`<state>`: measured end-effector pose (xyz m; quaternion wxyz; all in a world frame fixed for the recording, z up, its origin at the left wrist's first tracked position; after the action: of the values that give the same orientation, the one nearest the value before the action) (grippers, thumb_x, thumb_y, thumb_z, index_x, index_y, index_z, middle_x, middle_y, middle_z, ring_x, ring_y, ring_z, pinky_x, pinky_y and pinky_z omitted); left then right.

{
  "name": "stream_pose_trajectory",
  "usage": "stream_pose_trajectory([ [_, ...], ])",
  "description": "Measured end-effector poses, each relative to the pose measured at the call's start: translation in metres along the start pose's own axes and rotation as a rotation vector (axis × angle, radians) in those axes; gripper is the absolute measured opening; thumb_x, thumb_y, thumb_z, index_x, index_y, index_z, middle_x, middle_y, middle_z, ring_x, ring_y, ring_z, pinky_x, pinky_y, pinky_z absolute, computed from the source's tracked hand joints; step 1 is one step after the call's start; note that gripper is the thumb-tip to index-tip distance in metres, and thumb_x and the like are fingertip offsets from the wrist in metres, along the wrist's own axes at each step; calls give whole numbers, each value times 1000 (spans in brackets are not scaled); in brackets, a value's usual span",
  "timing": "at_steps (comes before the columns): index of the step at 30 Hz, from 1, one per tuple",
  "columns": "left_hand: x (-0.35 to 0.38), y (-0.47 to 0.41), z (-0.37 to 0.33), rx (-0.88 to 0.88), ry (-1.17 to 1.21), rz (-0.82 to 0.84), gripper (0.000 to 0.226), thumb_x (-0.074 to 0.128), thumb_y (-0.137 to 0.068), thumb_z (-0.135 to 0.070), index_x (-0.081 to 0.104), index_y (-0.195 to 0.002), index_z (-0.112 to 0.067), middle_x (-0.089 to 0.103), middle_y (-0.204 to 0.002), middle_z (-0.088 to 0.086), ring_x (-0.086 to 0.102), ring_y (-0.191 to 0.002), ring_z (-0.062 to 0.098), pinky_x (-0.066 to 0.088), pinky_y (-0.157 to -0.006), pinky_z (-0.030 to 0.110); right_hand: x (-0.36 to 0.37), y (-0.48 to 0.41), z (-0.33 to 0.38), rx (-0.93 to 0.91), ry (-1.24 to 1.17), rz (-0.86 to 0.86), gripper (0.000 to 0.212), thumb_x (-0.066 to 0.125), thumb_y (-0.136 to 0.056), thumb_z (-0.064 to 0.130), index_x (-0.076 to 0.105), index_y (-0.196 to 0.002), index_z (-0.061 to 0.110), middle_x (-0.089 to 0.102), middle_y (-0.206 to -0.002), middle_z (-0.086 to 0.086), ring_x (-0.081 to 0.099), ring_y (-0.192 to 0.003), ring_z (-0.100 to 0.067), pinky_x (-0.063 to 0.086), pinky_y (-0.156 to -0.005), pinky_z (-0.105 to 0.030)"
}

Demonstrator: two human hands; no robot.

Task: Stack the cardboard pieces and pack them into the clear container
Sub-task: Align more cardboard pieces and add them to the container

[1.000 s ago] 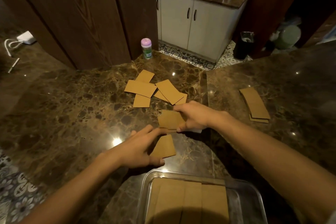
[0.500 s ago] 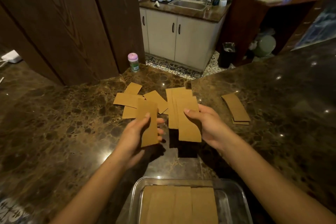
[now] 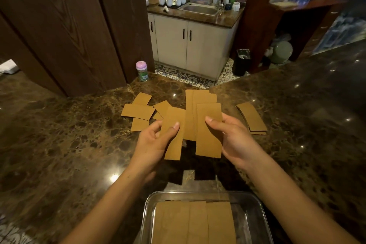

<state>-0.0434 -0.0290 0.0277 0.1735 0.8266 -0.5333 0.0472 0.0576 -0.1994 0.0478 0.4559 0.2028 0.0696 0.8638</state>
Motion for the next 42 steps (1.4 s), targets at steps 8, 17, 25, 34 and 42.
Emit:
stream_pose_trajectory([
  [8,4,4,-4,-139,93,50,66,54,-89,-74,66,-106,-12,65,-79,6,64,-63,21,50,-58,30,8,7,-2,28,13,-15,26,61,-103,20,70,-127,23,79,-117,-2,75,-109,-21,59,-83,-39],
  [17,18,9,-8,-164,304,199,33,55,-93,-45,83,-103,-29,78,-104,4,71,-100,23,53,-90,45,22,21,1,-58,89,-19,22,62,-103,22,71,-123,25,80,-111,1,77,-100,-16,62,-75,-31],
  [25,19,15,-13,-96,71,132,17,58,-101,-16,69,-114,-19,80,-102,0,76,-92,12,58,-76,29,13,28,4,-102,154,-104,22,61,-104,21,72,-123,23,81,-109,4,77,-100,-14,60,-80,-31],
  [34,14,11,-11,126,-137,-89,33,74,-93,-21,64,-122,-30,76,-114,-6,71,-108,13,55,-100,46,14,35,6,-307,443,-198,20,62,-103,26,70,-121,32,79,-106,15,74,-96,2,57,-70,-13],
  [42,37,18,-12,-123,-45,-28,81,47,-72,-87,63,-133,-36,77,-116,-4,74,-104,16,58,-94,45,40,38,-5,-331,455,-70,26,59,-105,25,68,-130,29,78,-115,8,74,-105,-10,61,-91,-40],
])
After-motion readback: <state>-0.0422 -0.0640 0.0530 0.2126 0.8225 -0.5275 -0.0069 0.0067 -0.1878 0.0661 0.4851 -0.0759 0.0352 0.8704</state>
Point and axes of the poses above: each hand's wrist, its own y-axis away from the middle knuckle, its own x-axis out of the palm, z = x × y, the point moved 2 cm from there along -y, towards the middle knuckle
